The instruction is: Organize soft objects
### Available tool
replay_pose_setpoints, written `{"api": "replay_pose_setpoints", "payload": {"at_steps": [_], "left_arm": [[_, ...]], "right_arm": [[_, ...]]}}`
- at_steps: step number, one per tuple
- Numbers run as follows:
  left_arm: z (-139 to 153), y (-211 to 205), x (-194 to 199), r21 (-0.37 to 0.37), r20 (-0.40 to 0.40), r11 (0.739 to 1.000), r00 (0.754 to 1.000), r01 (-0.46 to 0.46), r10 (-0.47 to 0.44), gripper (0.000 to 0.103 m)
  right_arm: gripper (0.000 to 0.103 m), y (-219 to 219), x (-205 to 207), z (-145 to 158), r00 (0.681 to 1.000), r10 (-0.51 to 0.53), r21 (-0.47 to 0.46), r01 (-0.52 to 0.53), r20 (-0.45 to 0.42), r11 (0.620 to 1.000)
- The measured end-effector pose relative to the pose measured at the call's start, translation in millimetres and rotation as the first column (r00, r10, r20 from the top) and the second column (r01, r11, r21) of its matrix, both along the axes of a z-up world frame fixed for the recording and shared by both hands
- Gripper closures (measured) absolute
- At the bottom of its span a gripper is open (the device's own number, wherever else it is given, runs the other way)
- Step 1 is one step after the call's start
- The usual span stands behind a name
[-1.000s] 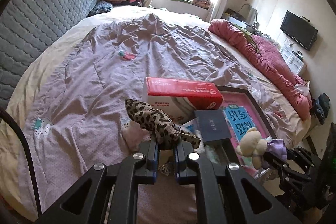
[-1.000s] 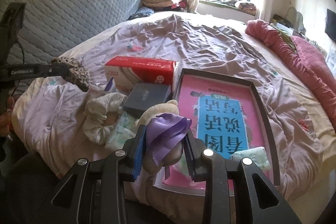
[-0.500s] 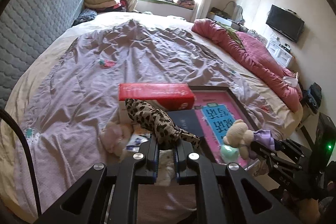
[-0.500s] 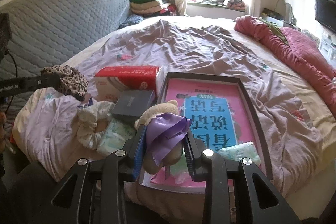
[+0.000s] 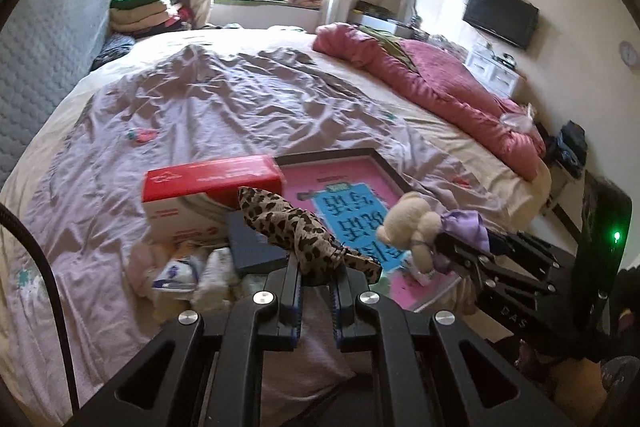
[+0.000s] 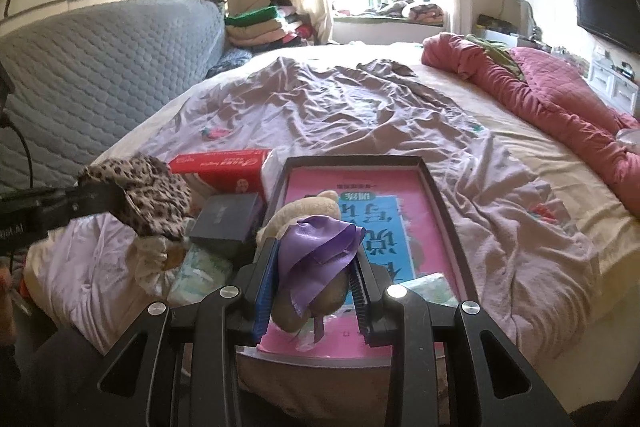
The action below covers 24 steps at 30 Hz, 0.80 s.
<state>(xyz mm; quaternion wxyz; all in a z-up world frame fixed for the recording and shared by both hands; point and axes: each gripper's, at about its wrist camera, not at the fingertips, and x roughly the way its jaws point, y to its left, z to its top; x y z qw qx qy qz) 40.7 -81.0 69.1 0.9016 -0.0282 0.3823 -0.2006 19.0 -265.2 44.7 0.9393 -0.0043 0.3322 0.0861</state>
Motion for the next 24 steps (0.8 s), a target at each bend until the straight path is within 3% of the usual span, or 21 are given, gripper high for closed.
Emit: {"api": "replay_pose_setpoints", "payload": {"at_steps": [24], "left_arm": [[-22,-75,6,0.077,-0.036,0.991,0.994,0.110,-0.107,0.092]], "right_arm": [[0.068,-58,-11,3,0.993,-0.113,0.077,0.111,0.028,0.991]]}}
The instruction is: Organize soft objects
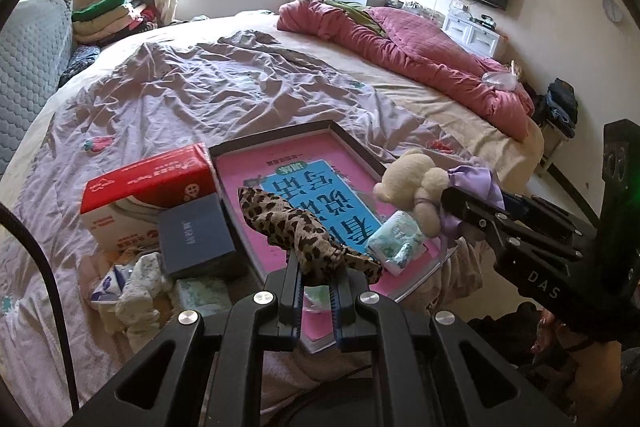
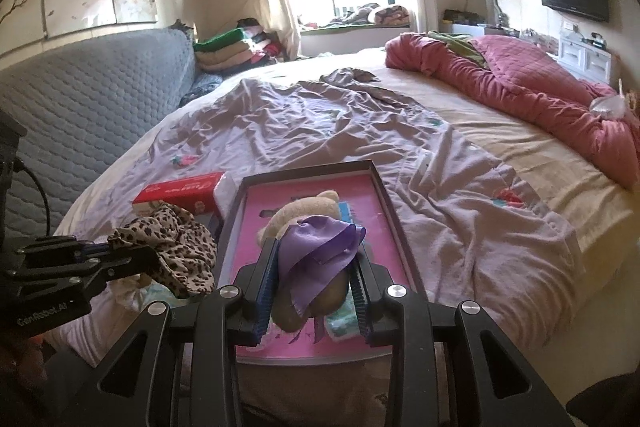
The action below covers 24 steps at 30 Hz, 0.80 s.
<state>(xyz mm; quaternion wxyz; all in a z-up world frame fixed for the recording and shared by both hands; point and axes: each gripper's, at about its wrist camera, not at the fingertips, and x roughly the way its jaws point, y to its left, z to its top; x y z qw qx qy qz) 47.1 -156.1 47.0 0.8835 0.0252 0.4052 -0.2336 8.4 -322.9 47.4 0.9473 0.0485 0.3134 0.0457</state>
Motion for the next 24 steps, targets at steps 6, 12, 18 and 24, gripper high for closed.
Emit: {"api": "replay_pose_setpoints", "payload": {"at_steps": [6,12,18,24], "left_arm": [[-4,-21,4,0.016,0.000,0.999,0.999,0.035,-0.035,0.092],[-12,-46,10,0.026,-0.013,0.997,0.997,0.073,-0.073,0.092],[-23,-64,20,0.030,-0.039,0.995,0.995,0.091,-0.089,0.092],[-40,-76,24,0.046,-0.056,0.993,0.993,0.109,-0.107,0.092]], "right_arm": [[0.068,-11,1,-3,1.000,-0.027,0.016,0.027,-0.005,1.000],[0.068,-21,1,-5,0.999,-0.045,0.025,0.045,-0.003,0.999],[0.068,-31,2,-9,0.998,-0.060,0.034,0.061,-0.008,0.998],[0.068,-37,5,-15,0.997,-0.076,0.042,0.077,-0.016,0.996]]}}
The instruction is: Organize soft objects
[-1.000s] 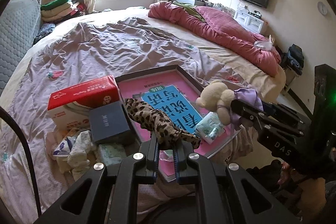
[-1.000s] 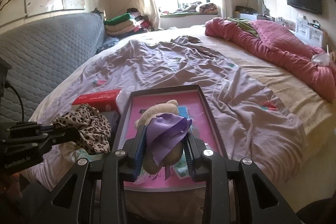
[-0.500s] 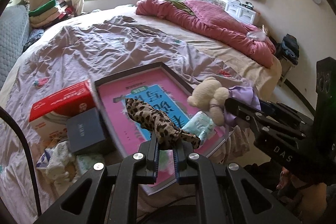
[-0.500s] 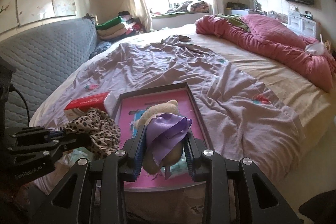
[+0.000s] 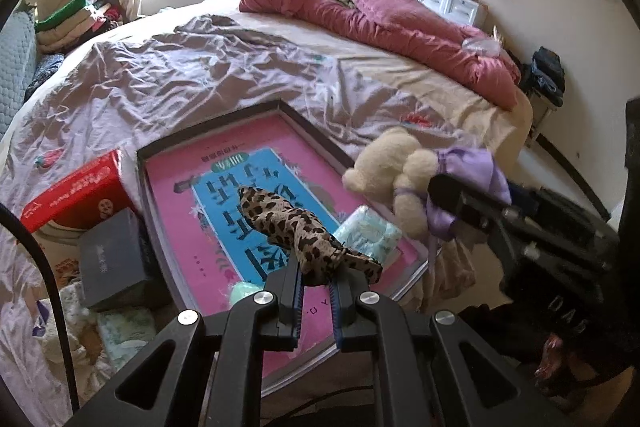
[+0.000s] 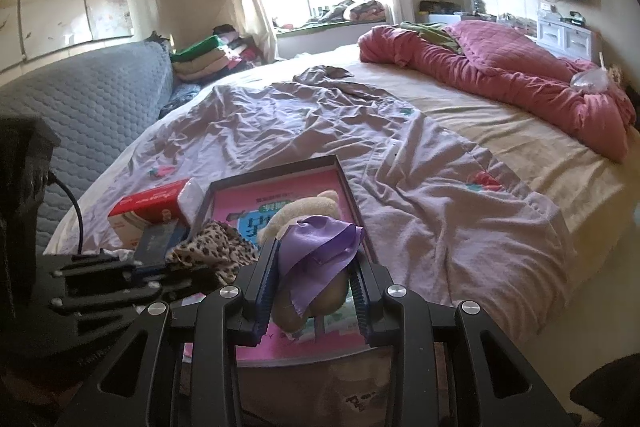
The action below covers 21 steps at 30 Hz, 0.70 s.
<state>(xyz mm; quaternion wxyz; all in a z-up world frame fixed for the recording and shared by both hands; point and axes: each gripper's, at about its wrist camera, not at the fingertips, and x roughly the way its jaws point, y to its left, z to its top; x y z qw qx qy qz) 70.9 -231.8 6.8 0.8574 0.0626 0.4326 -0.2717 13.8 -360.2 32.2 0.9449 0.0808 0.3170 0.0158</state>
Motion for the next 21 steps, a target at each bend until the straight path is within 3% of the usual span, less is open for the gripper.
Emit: {"api": "replay_pose_setpoints", "payload": {"at_steps": [21], "left_arm": [[-32,6,2,0.002,-0.054,1.000,0.999,0.003,-0.002,0.092]], "right_arm": [[0.068,11,18,-23,0.998,-0.010,-0.048,0.007,-0.064,0.999]]}}
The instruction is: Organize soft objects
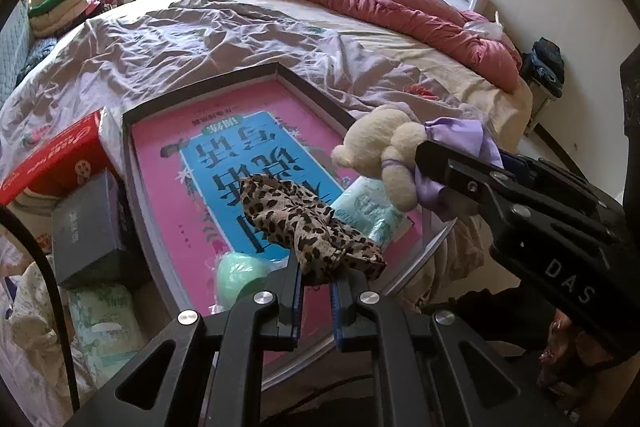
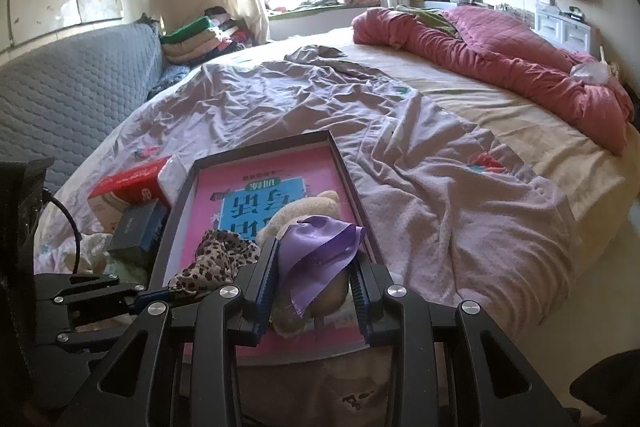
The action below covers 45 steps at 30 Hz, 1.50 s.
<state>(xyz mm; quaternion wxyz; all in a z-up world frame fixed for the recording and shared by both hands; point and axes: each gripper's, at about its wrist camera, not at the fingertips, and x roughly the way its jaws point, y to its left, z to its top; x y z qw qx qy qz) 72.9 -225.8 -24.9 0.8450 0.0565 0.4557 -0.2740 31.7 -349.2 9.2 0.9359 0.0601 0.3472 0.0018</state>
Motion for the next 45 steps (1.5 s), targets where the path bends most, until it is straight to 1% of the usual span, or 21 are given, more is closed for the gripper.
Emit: {"api": "replay_pose_setpoints", "payload": {"at_steps": [3,6,10,14,17,22,26,34,39,45], "left_arm": [[-1,6,2,-0.029,-0.015,1.000,1.000,-0.012,0.011,0.092],[-5,9,3,-0.018,-0.012,1.000,1.000,-0.016,0.016,0.092],[-8,19,6,-0.034,-0.023,0.999,0.999,-0.036,0.035,0.092],[-9,28,9,-0.047,-0.031,0.998,0.998,-0.051,0.050,0.092],[-10,33,10,-0.067,-0.041,0.996,0.998,-0.059,0.057,0.092],[-11,35,8,-0.075,-0.039,0.996,0.999,-0.038,0.035,0.092],[-13,34,6,-0.083,-0.038,0.996,0.999,-0.024,0.021,0.092],[-16,27,7,-0.096,-0.041,0.995,0.999,0.011,-0.015,0.092],[-19,24,10,-0.108,-0.051,0.994,0.998,0.022,-0.027,0.092],[-19,23,12,-0.110,-0.055,0.993,0.998,0.030,-0.036,0.091]], "right_arm": [[0.068,5,3,1,1.000,0.008,-0.016,-0.008,-0.002,1.000],[0.068,10,7,2,1.000,0.016,-0.034,-0.016,-0.001,0.999],[0.068,15,11,4,1.000,0.022,-0.050,-0.022,-0.003,0.998],[0.068,19,17,4,1.000,0.027,-0.049,-0.027,-0.007,0.998],[0.068,21,21,2,0.999,0.030,-0.030,-0.031,-0.010,0.999],[0.068,29,31,-5,0.999,0.034,-0.022,-0.034,-0.024,0.999],[0.068,30,35,-12,0.999,0.034,0.015,-0.033,-0.036,0.999],[0.068,23,37,-23,0.998,-0.006,0.002,0.007,-0.065,1.000],[0.068,22,37,-25,0.997,-0.002,-0.021,0.001,-0.072,1.000],[0.068,13,40,-32,0.996,-0.023,0.007,0.024,-0.091,1.000]]}}
